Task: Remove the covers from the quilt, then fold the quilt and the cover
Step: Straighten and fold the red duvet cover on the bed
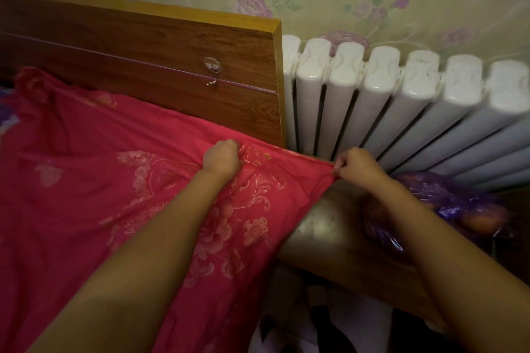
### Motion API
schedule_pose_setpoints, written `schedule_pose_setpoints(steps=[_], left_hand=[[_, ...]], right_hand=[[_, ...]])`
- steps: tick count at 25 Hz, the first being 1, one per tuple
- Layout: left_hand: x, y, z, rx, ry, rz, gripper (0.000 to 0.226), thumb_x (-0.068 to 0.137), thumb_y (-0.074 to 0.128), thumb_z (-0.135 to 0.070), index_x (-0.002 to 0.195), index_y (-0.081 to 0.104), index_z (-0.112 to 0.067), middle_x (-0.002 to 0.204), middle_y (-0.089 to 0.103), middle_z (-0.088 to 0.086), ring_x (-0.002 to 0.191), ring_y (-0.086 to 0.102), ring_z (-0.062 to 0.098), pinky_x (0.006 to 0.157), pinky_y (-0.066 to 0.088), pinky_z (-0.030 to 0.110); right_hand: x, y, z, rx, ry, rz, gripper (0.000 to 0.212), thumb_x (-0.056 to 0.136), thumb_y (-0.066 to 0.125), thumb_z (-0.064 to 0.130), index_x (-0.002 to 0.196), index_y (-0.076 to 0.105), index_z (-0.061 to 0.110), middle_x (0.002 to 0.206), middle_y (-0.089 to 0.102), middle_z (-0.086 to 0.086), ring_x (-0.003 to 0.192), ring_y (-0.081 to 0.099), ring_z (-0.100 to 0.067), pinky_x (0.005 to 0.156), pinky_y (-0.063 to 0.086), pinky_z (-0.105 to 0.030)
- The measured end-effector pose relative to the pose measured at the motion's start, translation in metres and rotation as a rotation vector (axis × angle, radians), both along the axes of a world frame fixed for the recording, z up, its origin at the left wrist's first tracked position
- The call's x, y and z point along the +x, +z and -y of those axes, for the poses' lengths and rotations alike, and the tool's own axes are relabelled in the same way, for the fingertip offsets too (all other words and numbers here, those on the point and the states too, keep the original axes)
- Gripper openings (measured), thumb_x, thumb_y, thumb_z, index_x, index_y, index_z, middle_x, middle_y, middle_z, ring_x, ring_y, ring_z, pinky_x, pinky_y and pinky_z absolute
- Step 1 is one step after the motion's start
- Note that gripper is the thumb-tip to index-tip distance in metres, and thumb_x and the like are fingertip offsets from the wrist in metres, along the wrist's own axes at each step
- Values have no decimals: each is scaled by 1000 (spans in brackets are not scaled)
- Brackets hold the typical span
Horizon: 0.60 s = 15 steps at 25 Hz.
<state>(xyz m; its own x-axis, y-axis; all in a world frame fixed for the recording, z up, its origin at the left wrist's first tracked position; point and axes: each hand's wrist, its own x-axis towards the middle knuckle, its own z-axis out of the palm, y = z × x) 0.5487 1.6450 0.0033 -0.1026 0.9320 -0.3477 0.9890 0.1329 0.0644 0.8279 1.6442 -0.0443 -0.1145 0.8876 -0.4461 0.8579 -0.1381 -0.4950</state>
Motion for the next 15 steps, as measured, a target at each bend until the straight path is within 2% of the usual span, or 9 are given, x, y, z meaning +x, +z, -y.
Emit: schedule_pose_setpoints(steps=[2, 5, 8, 10, 13, 15], left_hand=[[0, 9, 2, 0, 50, -36, 19, 85, 54, -9, 102, 62, -5, 109, 65, 17, 103, 61, 36, 81, 48, 39], [2, 24, 4, 8, 68, 18, 21, 88, 54, -11, 107, 61, -7, 112, 65, 15, 105, 61, 33, 84, 48, 38], [18, 45, 8, 12, -114, 178, 24, 79, 72, -23, 98, 59, -15, 94, 65, 4, 93, 62, 27, 75, 44, 33], [26, 59, 11, 58, -231, 236, 21, 78, 73, -28, 91, 61, -18, 86, 60, -2, 86, 60, 22, 69, 41, 30], [29, 73, 14, 148, -319, 268, 21, 75, 75, -27, 89, 64, -17, 101, 52, -3, 97, 50, 14, 81, 43, 30], [33, 80, 11, 100, -395, 268, 16, 75, 75, -23, 83, 63, -17, 102, 59, -1, 102, 54, 18, 83, 42, 30]], right_hand=[[9, 33, 9, -50, 3, -94, 20, 72, 72, 8, 57, 63, 18, 61, 64, -2, 55, 55, -4, 48, 40, -10], [22, 77, 25, -49, 24, -187, 21, 67, 72, 2, 55, 61, 16, 57, 67, -3, 46, 53, 0, 49, 43, -14], [29, 115, 44, -85, 86, -308, 18, 69, 67, -6, 60, 61, 8, 56, 66, -5, 45, 53, 1, 48, 41, -11], [34, 132, 54, -90, 124, -341, 16, 70, 67, -6, 62, 60, 6, 55, 65, -2, 48, 54, -1, 50, 41, -12], [43, 150, 58, -31, 128, -316, 19, 70, 69, -3, 61, 59, 11, 55, 64, 2, 53, 55, -3, 54, 43, -16], [52, 159, 49, -6, 120, -315, 21, 70, 70, -3, 60, 59, 11, 59, 65, -1, 58, 58, -5, 58, 45, -17]])
